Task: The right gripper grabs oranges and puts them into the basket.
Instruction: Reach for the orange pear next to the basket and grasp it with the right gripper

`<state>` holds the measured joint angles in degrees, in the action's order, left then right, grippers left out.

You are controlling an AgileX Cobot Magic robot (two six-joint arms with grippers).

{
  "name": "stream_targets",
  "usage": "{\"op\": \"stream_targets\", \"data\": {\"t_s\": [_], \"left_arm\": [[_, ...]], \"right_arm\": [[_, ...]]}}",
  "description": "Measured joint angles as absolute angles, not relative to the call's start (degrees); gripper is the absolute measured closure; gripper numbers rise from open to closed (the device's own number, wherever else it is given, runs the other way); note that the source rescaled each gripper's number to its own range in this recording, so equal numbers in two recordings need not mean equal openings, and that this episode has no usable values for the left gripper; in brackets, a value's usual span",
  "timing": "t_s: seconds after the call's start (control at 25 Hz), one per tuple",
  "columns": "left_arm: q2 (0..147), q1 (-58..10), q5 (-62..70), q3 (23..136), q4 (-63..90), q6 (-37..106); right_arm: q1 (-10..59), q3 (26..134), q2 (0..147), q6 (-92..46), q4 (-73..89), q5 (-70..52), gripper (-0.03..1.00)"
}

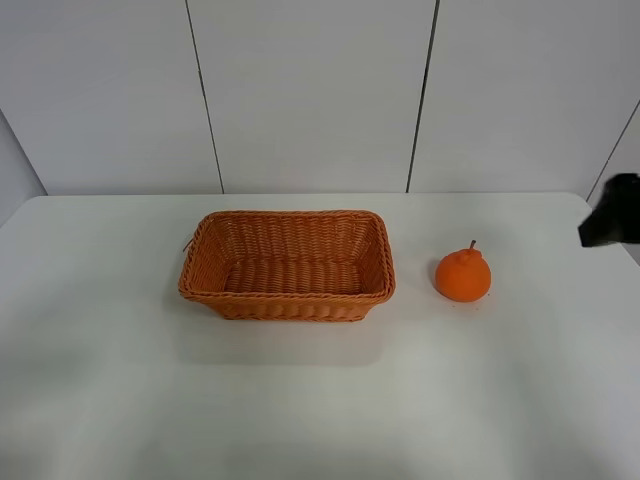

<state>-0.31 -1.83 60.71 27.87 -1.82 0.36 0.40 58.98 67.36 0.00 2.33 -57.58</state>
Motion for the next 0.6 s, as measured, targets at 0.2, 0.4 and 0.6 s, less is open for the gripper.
{"op": "stream_targets", "data": {"t_s": [0.2, 0.4, 0.6], "left_arm": [[-0.3, -1.8, 60.7, 27.9, -1.8, 0.4], [-0.3, -1.8, 60.7, 27.9, -1.8, 0.4], [-0.3, -1.8, 60.7, 27.9, -1.8, 0.4]], "right_arm": [[0.4, 72.0, 86.6, 0.0, 3.2, -58.0, -0.03], [1.6, 84.2, 102.6, -0.6, 3.4, -61.9, -0.03], [4.9, 90.3, 111.6, -1.3, 4.0, -62.8, -0.03]]}}
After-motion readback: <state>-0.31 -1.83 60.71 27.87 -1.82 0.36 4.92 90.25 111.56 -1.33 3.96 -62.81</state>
